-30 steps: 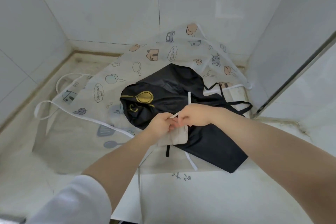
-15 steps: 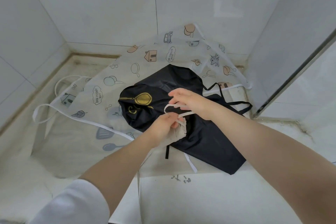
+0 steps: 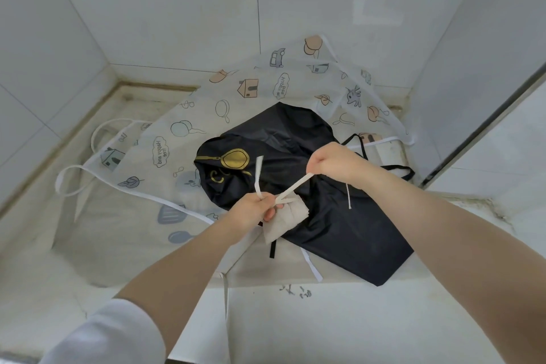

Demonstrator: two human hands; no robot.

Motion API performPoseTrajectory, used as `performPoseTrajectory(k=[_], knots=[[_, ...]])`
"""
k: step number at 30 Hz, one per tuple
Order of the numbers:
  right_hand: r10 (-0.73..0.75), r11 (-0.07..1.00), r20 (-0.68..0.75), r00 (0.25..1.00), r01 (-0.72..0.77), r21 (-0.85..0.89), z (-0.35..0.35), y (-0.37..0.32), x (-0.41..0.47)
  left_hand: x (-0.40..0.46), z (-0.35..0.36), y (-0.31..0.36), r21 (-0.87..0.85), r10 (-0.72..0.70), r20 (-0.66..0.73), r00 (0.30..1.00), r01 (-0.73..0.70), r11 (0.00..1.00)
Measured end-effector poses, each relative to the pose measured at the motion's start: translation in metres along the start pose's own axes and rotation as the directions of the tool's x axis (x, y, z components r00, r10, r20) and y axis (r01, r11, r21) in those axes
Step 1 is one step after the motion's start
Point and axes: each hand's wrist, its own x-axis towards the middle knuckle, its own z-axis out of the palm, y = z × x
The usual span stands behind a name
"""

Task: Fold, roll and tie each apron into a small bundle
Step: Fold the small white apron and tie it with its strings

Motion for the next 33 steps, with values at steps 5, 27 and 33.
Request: performPoseTrajectory(k=[5, 27, 33], knots=[[0.144, 0.965, 0.200, 0.969, -0.183, 0.188, 0.001, -0.007, -0.002, 0.001, 0.007, 0.016, -0.083, -0.054, 0.065, 0.996, 0.060, 0.995], [0.098, 0.994, 0.249, 0.964, -0.083, -0.072, 0.050, -0.001, 0.004, 0.012, -0.004, 0.026, 0.389, 0.246, -0.044, 0.968, -0.210, 0.897], [0.294, 0.941, 0.201, 0.934, -0.320, 0.108, 0.061, 0.002, 0.009, 0.016, 0.008, 0.030, 0.709, 0.353, -0.176, 0.919, -0.130, 0.693]])
